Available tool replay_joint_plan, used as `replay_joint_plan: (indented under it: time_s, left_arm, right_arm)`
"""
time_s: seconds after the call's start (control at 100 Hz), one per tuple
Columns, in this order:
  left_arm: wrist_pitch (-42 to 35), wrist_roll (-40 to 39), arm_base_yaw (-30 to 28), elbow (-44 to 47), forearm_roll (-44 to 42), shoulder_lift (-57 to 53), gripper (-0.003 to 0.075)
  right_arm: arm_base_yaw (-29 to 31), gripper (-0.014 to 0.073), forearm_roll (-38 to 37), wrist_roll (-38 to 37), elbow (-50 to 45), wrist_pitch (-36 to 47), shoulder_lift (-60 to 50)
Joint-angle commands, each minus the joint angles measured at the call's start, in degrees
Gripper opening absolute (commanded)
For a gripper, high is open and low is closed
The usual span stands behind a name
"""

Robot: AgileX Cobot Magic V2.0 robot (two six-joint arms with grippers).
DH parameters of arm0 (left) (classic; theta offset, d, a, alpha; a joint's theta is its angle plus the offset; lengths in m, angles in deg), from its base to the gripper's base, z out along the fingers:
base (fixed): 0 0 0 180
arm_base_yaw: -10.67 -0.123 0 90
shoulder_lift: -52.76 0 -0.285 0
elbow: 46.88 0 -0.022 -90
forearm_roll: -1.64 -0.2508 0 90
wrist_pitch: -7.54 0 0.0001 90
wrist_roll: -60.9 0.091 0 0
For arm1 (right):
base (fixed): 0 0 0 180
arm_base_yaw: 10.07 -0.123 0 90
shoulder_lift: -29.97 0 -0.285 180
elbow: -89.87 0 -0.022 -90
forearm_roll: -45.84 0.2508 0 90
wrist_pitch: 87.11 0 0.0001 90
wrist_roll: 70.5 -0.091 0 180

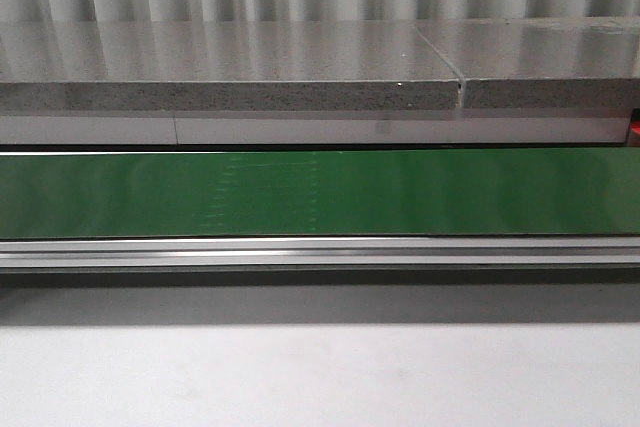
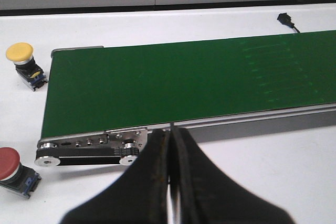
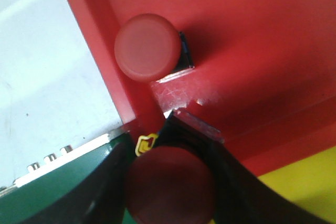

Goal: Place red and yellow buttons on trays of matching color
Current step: 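Lower the red button into the red tray and open the right gripper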

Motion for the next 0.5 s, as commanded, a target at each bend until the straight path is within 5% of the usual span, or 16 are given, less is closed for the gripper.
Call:
replay_joint_plan:
  time_s: [0.0,0.25,0.49]
  left_arm:
    - [-4.2,-0.1,0.4,-1.4,0.6,0.4,-0.0020]
    - [-4.2,-0.1,0.4,-1.4,0.6,0.4,-0.0020]
    - [-4.2,-0.1,0.4,-1.4,0.6,0.4,-0.0020]
  right_arm:
    - [0.3,0.0143,1.8,-0.2,1.7,3.2,-1.5]
    - [0.3,0.0157,2.5,-0.2,1.7,4.4,0.4]
    - [0.3,0.0469,2.5,-0.2,1.7,4.0,0.4]
